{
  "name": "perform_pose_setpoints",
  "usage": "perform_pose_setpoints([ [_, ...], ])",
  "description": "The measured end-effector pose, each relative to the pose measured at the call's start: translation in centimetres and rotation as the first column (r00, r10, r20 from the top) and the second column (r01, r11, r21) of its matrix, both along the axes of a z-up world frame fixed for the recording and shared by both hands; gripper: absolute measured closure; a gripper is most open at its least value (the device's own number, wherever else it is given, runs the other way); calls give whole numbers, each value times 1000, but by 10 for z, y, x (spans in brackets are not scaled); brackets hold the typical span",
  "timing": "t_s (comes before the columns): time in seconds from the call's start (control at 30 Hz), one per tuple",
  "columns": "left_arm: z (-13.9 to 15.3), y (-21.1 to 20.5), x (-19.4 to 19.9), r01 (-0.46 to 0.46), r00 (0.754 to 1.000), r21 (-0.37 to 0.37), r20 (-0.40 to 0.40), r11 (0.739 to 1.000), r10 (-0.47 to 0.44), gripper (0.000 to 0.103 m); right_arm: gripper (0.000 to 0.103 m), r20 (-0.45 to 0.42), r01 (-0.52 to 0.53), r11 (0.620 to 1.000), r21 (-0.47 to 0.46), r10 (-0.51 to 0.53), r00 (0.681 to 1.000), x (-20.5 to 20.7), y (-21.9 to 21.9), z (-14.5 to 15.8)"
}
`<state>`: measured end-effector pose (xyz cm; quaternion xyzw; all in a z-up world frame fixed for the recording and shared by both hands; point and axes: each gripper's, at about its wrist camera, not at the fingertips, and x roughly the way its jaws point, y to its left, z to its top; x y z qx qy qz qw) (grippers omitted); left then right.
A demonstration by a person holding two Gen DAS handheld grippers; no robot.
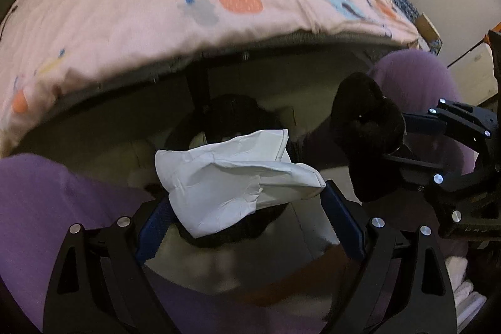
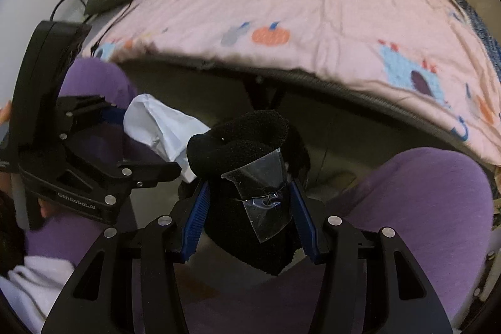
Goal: Collect trash
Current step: 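Lower the tissue and black item into the bin and open both tools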
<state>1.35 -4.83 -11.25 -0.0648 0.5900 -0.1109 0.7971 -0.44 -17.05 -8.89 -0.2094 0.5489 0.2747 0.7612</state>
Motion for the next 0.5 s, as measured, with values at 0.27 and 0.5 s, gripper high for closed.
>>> perform_pose_setpoints([
  [0.27,-11,-7,-6,36,997,44,-71,998,-32,14,53,-59,-16,999,-44,13,998,0,4,-17],
  [0.5,0,-7,-6,32,999,34,-13,999,-31,6,16,22,0,1000,-16,1,1000,12,5,1],
])
